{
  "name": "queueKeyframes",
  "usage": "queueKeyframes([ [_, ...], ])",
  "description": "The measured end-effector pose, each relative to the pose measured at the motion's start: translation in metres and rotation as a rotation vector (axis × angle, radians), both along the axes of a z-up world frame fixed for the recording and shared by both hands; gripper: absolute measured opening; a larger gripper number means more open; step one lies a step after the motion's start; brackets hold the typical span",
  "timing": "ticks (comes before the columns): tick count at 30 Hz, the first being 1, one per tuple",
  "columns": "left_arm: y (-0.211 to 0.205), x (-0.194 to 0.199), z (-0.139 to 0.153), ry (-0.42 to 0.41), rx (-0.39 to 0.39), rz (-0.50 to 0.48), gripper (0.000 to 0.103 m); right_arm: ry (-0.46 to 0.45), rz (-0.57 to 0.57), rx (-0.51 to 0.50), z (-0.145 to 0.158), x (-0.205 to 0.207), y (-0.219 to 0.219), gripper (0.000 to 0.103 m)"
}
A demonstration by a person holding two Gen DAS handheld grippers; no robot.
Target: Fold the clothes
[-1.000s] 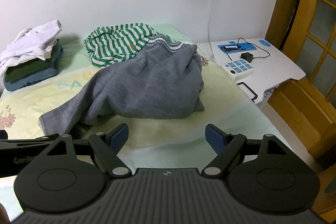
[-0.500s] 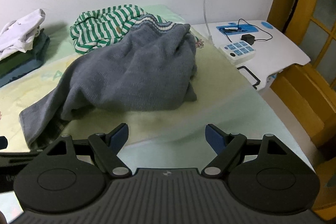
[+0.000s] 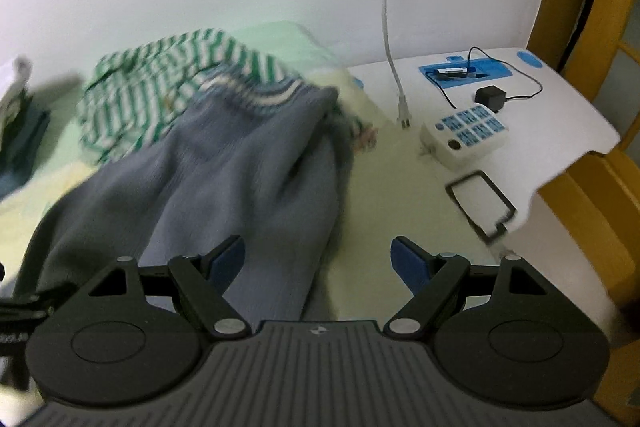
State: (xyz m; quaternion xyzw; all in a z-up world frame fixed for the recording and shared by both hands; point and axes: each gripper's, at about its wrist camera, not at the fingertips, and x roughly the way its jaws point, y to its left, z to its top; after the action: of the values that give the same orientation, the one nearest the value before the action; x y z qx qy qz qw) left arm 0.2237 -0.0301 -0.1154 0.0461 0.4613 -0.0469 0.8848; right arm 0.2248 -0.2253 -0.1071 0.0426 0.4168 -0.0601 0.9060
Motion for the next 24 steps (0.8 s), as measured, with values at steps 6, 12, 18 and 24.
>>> queueKeyframes([
  [6, 0.005, 0.045, -0.023, 0.083, -0.111, 0.002, 0.102, 0.006, 0.032, 0.023, -0.016, 0.054, -0.015, 0.083],
  [12, 0.005, 0.052, -0.019, 0.1, -0.208, -0.042, 0.101, 0.008, 0.069, 0.101, -0.025, 0.091, -0.021, 0.083],
  [18, 0.001, 0.069, -0.015, 0.095, -0.268, -0.082, 0.101, 0.002, 0.128, 0.058, -0.04, 0.103, -0.011, 0.056],
  [24, 0.002, 0.098, -0.038, 0.136, -0.235, -0.048, 0.101, -0.04, 0.125, 0.096, -0.04, 0.097, -0.026, 0.043],
])
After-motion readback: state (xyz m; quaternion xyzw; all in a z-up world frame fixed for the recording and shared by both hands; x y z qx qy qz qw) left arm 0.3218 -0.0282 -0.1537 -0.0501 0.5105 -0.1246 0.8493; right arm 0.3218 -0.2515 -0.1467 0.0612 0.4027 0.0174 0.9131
